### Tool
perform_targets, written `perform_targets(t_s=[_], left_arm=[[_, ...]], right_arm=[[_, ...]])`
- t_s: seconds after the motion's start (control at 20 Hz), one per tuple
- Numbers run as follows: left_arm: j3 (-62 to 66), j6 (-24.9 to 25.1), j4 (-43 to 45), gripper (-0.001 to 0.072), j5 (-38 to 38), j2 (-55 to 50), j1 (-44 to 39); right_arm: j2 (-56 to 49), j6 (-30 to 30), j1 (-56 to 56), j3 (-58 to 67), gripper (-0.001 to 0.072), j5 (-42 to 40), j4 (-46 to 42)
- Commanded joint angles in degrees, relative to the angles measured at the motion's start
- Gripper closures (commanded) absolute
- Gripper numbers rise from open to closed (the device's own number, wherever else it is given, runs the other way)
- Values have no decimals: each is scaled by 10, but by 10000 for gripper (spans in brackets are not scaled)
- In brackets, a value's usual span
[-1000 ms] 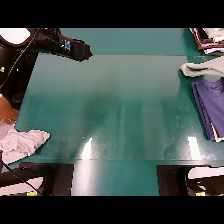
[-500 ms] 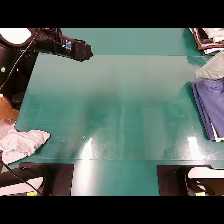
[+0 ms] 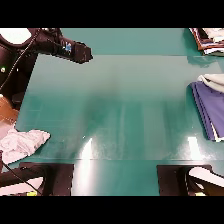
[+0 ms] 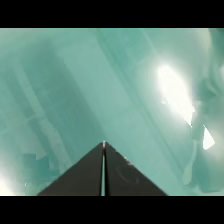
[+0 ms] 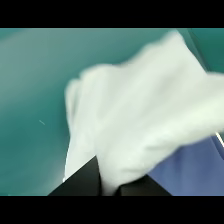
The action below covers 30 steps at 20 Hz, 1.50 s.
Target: Fold the shirts.
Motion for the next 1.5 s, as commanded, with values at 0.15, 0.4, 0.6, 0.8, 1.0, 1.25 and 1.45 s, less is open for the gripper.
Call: perform_targets(t_s=[0.15, 0.4, 0.6, 0.8, 1.0, 1.25, 1.45], left_arm=[[0, 0, 0, 683, -17, 0, 0], [0, 4, 0, 683, -21, 0, 0], [0, 5, 0, 683, -20, 0, 0], [0, 4, 0, 683, -26, 0, 0], [0, 4, -1, 683, -8, 0, 0], [0, 4, -1, 683, 26, 0, 0], [0, 4, -1, 683, 51, 0, 0]], right_arm=[[92, -1, -114, -197, 231, 17, -83], [120, 1, -152, -239, 178, 12, -58], [133, 2, -83, -239, 181, -12, 130], [133, 2, 117, -239, 181, -19, 196], [132, 1, 317, -239, 210, -70, 192], [132, -2, 461, -239, 694, -137, 191], [132, -3, 480, -239, 694, -136, 191]])
